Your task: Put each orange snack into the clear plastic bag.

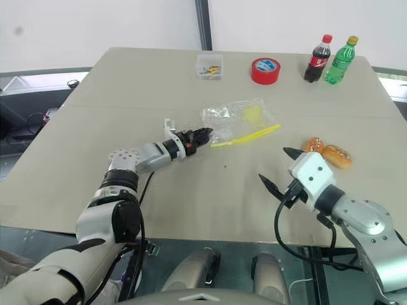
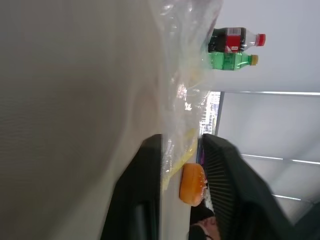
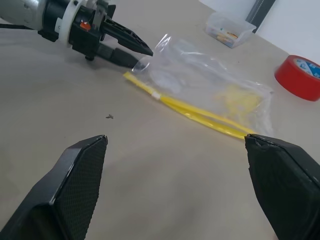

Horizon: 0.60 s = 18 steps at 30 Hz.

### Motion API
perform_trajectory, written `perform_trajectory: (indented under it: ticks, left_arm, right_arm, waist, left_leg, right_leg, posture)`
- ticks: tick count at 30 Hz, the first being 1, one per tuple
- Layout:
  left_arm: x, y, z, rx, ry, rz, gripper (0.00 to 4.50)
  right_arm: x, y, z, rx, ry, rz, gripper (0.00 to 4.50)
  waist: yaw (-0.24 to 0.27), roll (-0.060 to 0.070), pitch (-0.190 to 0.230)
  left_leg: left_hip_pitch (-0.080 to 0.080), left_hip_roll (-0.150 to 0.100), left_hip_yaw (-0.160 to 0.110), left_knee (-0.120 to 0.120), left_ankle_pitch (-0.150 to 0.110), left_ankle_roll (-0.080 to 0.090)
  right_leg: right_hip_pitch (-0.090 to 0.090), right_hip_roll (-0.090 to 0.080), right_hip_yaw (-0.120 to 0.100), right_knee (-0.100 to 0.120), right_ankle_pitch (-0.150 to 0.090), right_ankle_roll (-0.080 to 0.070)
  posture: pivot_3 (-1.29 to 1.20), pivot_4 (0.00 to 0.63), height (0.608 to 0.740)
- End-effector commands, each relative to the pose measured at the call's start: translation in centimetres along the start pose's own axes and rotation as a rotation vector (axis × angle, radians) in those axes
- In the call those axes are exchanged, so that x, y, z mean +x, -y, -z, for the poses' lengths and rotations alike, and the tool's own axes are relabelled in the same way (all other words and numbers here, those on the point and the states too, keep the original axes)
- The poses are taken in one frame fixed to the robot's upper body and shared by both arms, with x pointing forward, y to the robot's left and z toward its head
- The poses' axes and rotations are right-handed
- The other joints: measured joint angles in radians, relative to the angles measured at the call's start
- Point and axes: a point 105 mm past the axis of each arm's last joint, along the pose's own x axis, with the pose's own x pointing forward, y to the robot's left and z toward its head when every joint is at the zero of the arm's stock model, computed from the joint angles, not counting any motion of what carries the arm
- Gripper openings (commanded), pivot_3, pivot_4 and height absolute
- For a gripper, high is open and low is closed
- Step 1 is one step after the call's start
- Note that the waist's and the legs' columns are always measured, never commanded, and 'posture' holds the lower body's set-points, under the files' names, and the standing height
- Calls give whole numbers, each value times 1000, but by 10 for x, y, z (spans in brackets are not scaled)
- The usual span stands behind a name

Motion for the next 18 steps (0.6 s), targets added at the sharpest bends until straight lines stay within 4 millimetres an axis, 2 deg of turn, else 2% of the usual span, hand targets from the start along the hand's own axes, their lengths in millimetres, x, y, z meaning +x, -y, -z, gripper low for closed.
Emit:
perform_trajectory:
  ticks: [1, 5, 8, 12, 18]
  left_arm:
    - [3, -8, 11, -59, -43, -13, 45]
    - [4, 1, 12, -64, -60, 11, 45]
    - [4, 7, 10, -71, -58, 28, 45]
    - [-5, 27, 6, -84, -64, 77, 45]
    - [-23, 54, 7, -68, -42, 148, 45]
  right_arm:
    - [2, -6, -15, -67, 68, 4, 4500]
    - [17, -10, -14, -137, 78, 12, 4500]
    - [35, -6, -7, -256, 44, 37, 4500]
    - [78, 7, 14, -491, -33, 132, 4500]
    - [130, 8, 25, -673, -44, 209, 4500]
  waist:
    - [0, 0, -1]
    - [-2, 0, 0]
    - [-3, 0, 0]
    - [-18, -2, 1]
    - [-44, -4, 2]
  left_leg:
    - [0, 0, 0, 0, 0, 0]
    - [0, 0, 0, 0, 1, -2]
    - [-1, -1, -1, 0, 1, -2]
    - [-1, -2, -1, 0, 2, -3]
    - [-4, 0, 0, -1, 2, -4]
  right_leg:
    - [0, 0, 0, 0, 0, 0]
    - [0, 0, 0, 0, 0, 0]
    - [-1, 0, 0, 0, 0, 0]
    - [-1, -1, -1, 0, 0, 0]
    - [-7, 0, 2, 2, 0, 0]
  posture:
    - [0, 150, 740]
    - [0, 150, 740]
    - [0, 150, 740]
    - [0, 150, 740]
    - [0, 150, 740]
